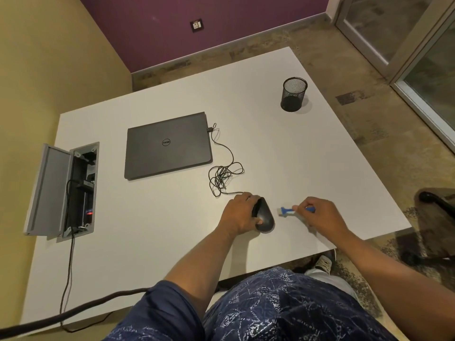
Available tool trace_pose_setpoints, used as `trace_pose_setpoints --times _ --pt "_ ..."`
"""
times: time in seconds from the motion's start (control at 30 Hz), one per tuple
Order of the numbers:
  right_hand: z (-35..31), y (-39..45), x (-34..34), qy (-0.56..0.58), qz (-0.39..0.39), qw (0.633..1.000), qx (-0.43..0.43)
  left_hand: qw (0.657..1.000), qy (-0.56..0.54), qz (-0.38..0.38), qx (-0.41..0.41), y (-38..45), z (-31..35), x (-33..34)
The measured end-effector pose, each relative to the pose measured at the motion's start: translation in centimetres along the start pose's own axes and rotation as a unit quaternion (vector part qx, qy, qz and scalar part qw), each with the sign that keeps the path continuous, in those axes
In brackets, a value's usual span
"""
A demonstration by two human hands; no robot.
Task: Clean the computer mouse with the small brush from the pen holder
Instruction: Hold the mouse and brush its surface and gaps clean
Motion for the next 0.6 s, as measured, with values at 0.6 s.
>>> trace_pose_setpoints --times 0.6 --pt "-1.7 2.3 4.6 0.008 -0.039 0.994 0.102 0.988 -0.102 -0.002 -0.112 -1.2 -1.0 2.4"
Point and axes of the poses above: each hand's wrist, its own y-axis towards the middle knuckle, its own x-axis out of the palm, z = x × y, the point moved 7 cm from there along y, towards the middle knuckle, and after that the axes turned 4 degrees about z, right-handed, at the moved point
